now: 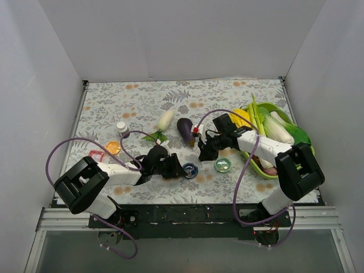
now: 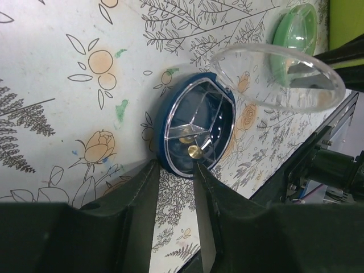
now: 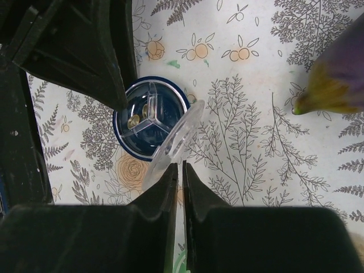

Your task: Sort the pills into containers

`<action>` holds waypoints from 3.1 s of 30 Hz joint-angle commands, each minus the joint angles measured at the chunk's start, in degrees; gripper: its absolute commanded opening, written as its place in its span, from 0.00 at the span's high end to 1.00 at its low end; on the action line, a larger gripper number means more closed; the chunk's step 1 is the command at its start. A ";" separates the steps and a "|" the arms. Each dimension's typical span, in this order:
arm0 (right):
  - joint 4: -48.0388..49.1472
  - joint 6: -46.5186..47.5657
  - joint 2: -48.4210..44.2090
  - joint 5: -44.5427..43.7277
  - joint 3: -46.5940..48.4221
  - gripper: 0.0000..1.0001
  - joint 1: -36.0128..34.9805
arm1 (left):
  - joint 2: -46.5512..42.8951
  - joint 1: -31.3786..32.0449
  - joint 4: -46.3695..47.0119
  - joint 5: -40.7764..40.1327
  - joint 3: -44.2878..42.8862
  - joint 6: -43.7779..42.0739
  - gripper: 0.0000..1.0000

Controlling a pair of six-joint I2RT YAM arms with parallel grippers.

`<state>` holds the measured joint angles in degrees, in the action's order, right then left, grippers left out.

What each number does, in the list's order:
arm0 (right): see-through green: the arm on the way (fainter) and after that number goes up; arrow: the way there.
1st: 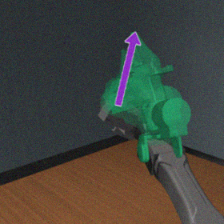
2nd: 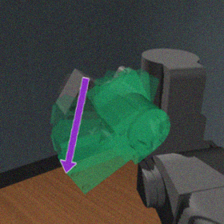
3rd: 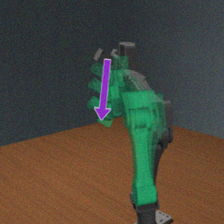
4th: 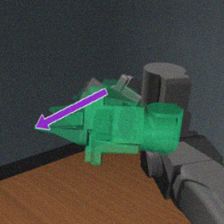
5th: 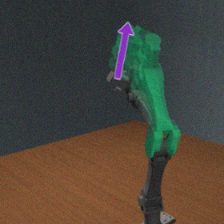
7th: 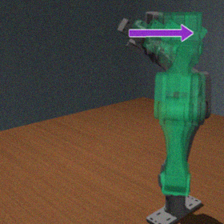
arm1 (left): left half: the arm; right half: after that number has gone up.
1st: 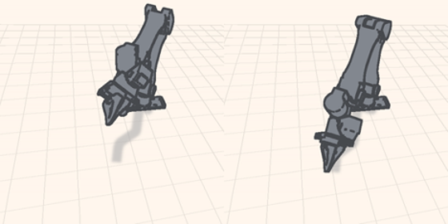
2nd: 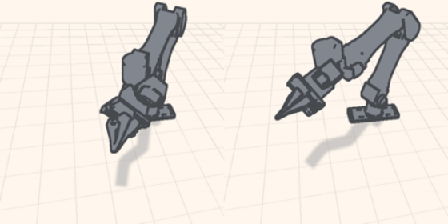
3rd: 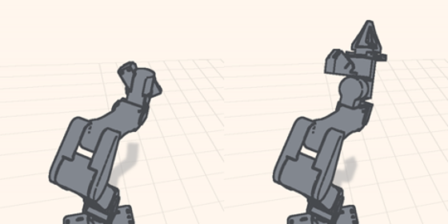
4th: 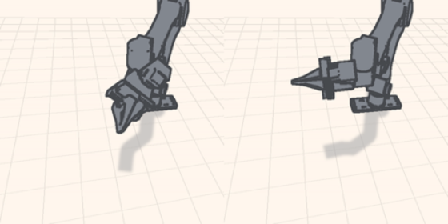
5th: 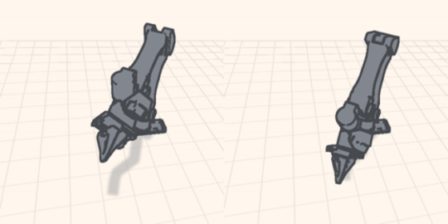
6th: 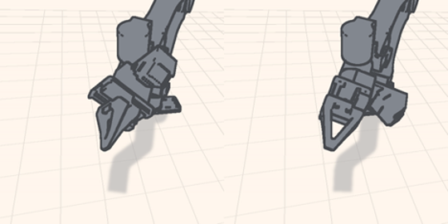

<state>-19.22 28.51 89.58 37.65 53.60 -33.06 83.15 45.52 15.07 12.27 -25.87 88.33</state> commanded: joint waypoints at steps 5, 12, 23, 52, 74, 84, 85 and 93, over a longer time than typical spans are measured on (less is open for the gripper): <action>-2.40 1.90 0.94 1.02 2.65 0.87 -2.18 | 2.19 -0.17 -3.03 -0.67 -1.90 -0.80 0.74; -2.66 1.63 1.74 0.50 3.17 0.88 -3.33 | 2.63 -0.17 -2.85 -0.50 -2.43 -0.44 0.83; -2.57 -0.74 3.23 -7.06 5.46 0.87 -2.19 | 2.80 -0.17 -5.57 -0.93 -4.28 -0.27 0.84; -18.13 10.16 -1.16 4.54 7.13 0.87 -3.15 | 2.89 -0.17 -9.09 -0.14 -8.23 -0.01 0.85; -16.90 6.12 5.16 2.52 9.15 0.90 -5.17 | 1.75 -0.17 -9.01 0.56 -9.02 0.61 0.89; -16.37 4.36 10.17 0.94 11.08 0.90 -7.11 | -0.10 -0.17 -9.09 0.12 -8.76 1.31 0.87; -16.37 4.36 10.35 0.85 11.17 0.90 -7.11 | -0.27 -0.17 -9.09 -0.14 -8.76 1.57 0.87; -16.20 4.18 11.49 0.76 11.17 0.90 -7.11 | -2.82 -0.17 -9.62 -0.67 -8.50 2.54 0.79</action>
<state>-35.90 32.99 100.25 38.28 62.94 -39.88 84.40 45.47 4.56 12.43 -32.75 89.78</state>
